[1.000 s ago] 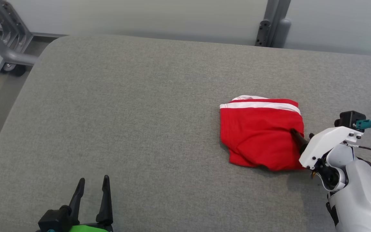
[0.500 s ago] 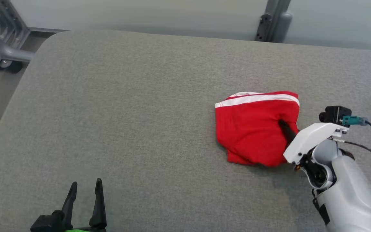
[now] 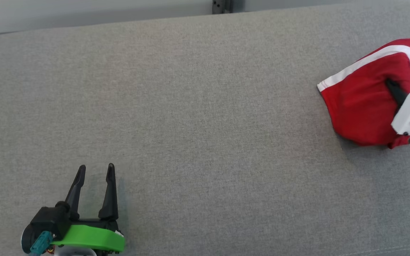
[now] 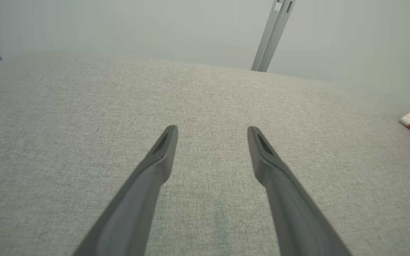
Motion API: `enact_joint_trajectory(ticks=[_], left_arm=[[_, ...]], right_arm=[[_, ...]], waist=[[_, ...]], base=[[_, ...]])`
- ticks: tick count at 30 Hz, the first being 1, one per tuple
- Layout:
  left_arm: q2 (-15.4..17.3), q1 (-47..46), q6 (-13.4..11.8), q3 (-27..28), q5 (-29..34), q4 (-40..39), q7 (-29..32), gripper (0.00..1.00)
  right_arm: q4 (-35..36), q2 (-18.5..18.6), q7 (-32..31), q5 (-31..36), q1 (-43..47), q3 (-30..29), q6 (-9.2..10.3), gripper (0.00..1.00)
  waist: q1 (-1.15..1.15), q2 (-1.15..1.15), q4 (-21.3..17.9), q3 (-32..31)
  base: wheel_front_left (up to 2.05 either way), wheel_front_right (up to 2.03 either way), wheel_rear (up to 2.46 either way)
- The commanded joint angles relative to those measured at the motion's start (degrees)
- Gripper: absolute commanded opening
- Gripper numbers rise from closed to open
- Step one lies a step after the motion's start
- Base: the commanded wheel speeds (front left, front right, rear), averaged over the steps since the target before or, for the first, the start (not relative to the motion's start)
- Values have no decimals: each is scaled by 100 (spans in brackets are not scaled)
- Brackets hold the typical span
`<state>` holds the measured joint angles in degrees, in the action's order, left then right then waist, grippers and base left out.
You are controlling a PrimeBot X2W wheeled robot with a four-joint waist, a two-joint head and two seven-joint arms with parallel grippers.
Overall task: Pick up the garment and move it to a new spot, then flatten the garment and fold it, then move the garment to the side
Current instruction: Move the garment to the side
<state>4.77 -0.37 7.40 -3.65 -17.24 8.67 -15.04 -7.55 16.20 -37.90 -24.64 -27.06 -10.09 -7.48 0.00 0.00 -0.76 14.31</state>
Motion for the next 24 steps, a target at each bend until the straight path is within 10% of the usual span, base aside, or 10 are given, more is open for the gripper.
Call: enact_joint_trajectory(ticks=[1, 13, 14, 16, 24], left_arm=[[88, -131, 14, -26, -35, -18, -13, 100], [402, -297, 15, -19, -141, 11, -14, 100], [417, -320, 15, -39, -140, 16, -14, 100], [430, -346, 15, -83, -147, 25, -14, 100], [286, -173, 9, -18, -192, 129, -14, 100]], right_arm=[[99, 50, -222, 102, -101, -138, -2, 0], [385, 570, -1253, 1026, -458, -1135, -2, 0], [342, 577, -1163, 1234, -484, -1147, -2, 22], [227, 682, -898, 1674, -426, -1103, -2, 100], [-43, 438, 329, 2464, -98, -1287, 0, 100]], waist=[[0, 0, -310, 633], [0, 0, -170, 981], [0, 0, -165, 992], [0, 0, -139, 1009], [0, 0, -15, 769]], base=[[0, 0, 0], [0, 0, 0], [0, 0, 0], [0, 0, 0], [0, 0, 0]])
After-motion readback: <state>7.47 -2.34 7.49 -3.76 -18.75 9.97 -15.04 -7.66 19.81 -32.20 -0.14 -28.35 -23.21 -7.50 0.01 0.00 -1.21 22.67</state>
